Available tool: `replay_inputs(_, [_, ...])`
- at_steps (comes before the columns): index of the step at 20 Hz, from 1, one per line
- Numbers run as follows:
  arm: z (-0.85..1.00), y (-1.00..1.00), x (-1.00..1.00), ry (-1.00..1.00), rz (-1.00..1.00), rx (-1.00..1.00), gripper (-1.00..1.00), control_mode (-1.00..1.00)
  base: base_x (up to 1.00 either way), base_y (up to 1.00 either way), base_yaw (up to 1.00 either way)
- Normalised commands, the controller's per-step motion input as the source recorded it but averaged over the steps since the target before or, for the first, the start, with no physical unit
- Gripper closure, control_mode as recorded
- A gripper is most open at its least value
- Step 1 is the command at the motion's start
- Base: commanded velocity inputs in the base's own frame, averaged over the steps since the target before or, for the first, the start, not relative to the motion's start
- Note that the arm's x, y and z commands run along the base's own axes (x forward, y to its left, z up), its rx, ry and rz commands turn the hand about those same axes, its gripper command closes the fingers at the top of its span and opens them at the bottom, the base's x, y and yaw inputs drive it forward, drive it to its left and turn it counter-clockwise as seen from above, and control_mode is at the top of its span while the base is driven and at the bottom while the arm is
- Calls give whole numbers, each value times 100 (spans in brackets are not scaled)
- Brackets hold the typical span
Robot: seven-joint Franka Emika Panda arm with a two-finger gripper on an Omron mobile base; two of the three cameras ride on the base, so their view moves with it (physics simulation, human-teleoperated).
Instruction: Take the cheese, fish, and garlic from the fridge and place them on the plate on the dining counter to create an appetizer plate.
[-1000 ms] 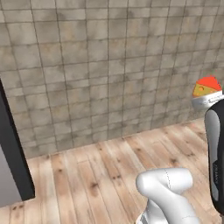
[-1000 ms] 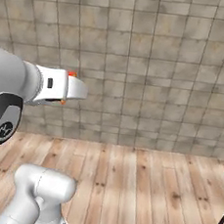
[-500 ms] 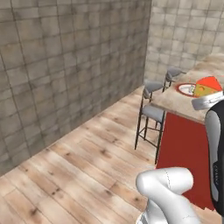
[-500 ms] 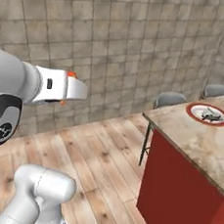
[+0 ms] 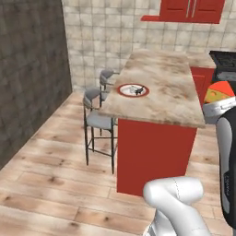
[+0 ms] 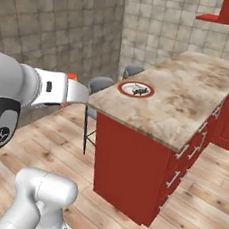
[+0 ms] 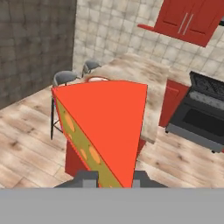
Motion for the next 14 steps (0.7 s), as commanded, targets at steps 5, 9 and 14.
replay_inputs(5, [0,0,0,0,0,0,100,100,55,73,-48])
replay_inputs(9, [0,0,0,0,0,0,100,100,73,98,-37])
replay_inputs(14, [0,0,0,0,0,0,100,100,91,92,-29])
